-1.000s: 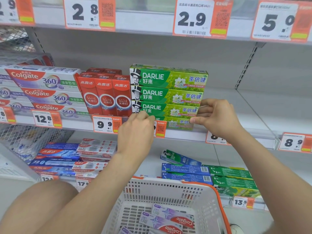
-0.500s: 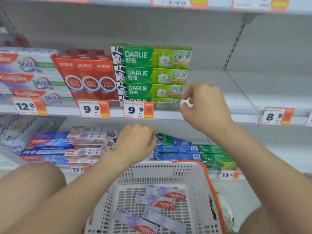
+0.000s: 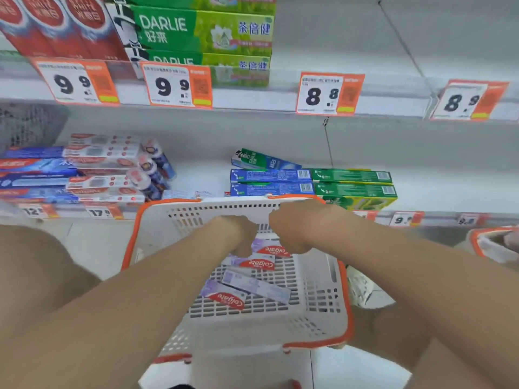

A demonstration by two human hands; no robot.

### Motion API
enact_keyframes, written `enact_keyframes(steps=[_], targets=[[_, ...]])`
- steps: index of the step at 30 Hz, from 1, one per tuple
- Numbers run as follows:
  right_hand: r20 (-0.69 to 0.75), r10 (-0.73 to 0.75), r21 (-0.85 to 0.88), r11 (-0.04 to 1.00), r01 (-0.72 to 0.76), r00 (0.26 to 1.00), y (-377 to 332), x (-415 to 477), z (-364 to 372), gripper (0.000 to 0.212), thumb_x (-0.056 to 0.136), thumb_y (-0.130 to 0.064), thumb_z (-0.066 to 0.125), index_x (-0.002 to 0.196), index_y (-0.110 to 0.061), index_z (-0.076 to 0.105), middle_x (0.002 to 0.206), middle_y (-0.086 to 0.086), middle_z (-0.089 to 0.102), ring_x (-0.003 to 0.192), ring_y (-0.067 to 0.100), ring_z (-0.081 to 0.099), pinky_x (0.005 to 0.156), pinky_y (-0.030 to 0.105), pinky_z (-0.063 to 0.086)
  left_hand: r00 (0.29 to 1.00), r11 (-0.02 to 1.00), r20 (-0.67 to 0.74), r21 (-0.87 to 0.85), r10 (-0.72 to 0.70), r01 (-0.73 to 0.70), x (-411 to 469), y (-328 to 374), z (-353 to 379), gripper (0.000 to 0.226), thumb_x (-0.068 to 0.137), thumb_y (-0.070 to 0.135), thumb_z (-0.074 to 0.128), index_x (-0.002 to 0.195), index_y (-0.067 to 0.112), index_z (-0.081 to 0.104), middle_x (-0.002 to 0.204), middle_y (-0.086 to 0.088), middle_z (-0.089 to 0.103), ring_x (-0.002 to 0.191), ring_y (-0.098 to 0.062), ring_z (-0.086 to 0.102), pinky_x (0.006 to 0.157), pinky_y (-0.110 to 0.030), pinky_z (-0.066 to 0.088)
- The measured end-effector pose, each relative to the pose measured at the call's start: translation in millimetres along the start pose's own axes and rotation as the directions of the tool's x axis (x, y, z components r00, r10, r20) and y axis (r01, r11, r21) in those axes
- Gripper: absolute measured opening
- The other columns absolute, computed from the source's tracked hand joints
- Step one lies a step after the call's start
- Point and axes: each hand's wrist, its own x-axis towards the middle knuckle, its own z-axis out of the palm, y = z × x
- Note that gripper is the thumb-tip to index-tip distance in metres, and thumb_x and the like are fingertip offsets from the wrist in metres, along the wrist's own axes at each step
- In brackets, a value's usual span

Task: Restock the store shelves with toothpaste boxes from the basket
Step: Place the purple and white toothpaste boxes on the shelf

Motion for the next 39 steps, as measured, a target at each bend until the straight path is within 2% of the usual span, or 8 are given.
enact_keyframes(steps=[3, 6, 12, 17, 21, 24, 33, 39], targets=[[0.032, -0.005, -0.027, 1.0, 0.006, 0.999, 0.8, -1.1, 28.8, 0.01, 0.097, -0.005, 0.051, 0.09, -0.012, 0.051, 0.085, 0.001, 0.052, 0.066, 0.016, 0.052, 0.054, 0.031, 0.042, 0.998, 0.996, -0.063, -0.089, -0.021, 0.015, 13.4, 15.9, 8.2, 0.043, 0.103, 0.035, 0.054, 0.141, 0.015, 0.059, 0.137, -0.006, 0.063, 0.118, -0.027, 0.064, 0.099, -0.043, 0.056], [0.102, 0.009, -0.026, 1.0, -0.006, 0.995, 5.0, -7.9, 62.3, 0.022, 0.097, -0.003, 0.05, 0.079, -0.015, 0.048, 0.083, 0.002, 0.05, 0.063, 0.017, 0.049, 0.056, 0.031, 0.044, 0.999, 0.994, -0.043, -0.107, -0.02, 0.015, 23.8, 34.4, 24.5, 0.038, 0.104, 0.04, 0.052, 0.127, 0.014, 0.067, 0.125, -0.007, 0.069, 0.1, -0.025, 0.066, 0.096, -0.044, 0.058], [0.09, 0.011, 0.096, 0.995, -0.02, 0.996, 11.5, -8.7, 122.7, 0.012, 0.099, -0.004, 0.047, 0.102, -0.014, 0.053, 0.089, 0.001, 0.048, 0.068, 0.017, 0.051, 0.054, 0.03, 0.04, 0.995, 0.98, -0.094, -0.195, -0.042, 0.023, 34.6, 76.4, 63.7, 0.036, 0.107, 0.038, 0.048, 0.129, 0.015, 0.064, 0.124, -0.007, 0.066, 0.1, -0.026, 0.064, 0.083, -0.038, 0.053], [0.064, 0.004, 0.29, 0.957, -0.022, 0.998, 8.2, 8.3, 167.8, 0.009, 0.1, -0.007, 0.051, 0.108, -0.012, 0.054, 0.094, 0.002, 0.052, 0.07, 0.014, 0.05, 0.059, 0.028, 0.041, 0.994, 0.963, -0.101, -0.269, -0.043, 0.014, 53.3, 93.3, 134.9, 0.039, 0.103, 0.027, 0.056, 0.142, 0.02, 0.053, 0.139, -0.006, 0.06, 0.122, -0.029, 0.06, 0.099, -0.044, 0.053], [0.071, 0.015, 0.429, 0.902, -0.044, 0.997, 8.9, 29.2, 192.5, 0.012, 0.101, -0.015, 0.052, 0.113, -0.016, 0.051, 0.112, 0.008, 0.06, 0.086, 0.024, 0.058, 0.072, 0.033, 0.046, 0.993, 0.99, -0.086, -0.116, -0.084, 0.074, 67.6, 77.6, 178.3, 0.076, 0.091, -0.002, 0.065, 0.156, 0.02, 0.032, 0.163, -0.004, 0.026, 0.145, -0.037, 0.034, 0.103, -0.058, 0.049], [0.139, 0.037, 0.403, 0.911, -0.091, 0.99, 15.6, 41.2, 203.9, 0.021, 0.101, -0.02, 0.057, 0.12, -0.011, 0.057, 0.093, 0.003, 0.057, 0.075, 0.02, 0.057, 0.063, 0.031, 0.043, 0.984, 0.999, -0.179, -0.041, -0.012, 0.004, 76.3, 66.5, 184.5, 0.101, 0.084, -0.014, 0.067, 0.164, 0.019, 0.014, 0.173, -0.003, 0.004, 0.152, -0.039, 0.023, 0.108, -0.056, 0.048], [0.402, 0.132, 0.25, 0.936, -0.247, 0.906, 31.5, 44.2, 217.8, 0.01, 0.097, -0.012, 0.054, 0.106, -0.013, 0.059, 0.104, 0.005, 0.062, 0.088, 0.025, 0.061, 0.077, 0.035, 0.049, 0.971, 0.992, -0.231, 0.098, -0.059, 0.084, 89.7, 72.2, 195.5, 0.099, 0.082, 0.033, 0.084, 0.156, 0.01, 0.022, 0.163, -0.017, 0.023, 0.147, -0.04, 0.028, 0.121, -0.056, 0.027], [0.461, 0.149, 0.199, 0.943, -0.266, 0.875, 27.0, 33.3, 230.8, 0.024, 0.099, -0.017, 0.058, 0.121, -0.013, 0.065, 0.109, 0.005, 0.063, 0.093, 0.024, 0.062, 0.08, 0.034, 0.048, 0.984, 0.993, -0.168, 0.092, -0.053, 0.069, 88.2, 75.8, 212.0, 0.098, 0.082, 0.035, 0.083, 0.154, 0.015, 0.019, 0.157, -0.015, 0.034, 0.15, -0.044, 0.024, 0.114, -0.064, 0.033]])
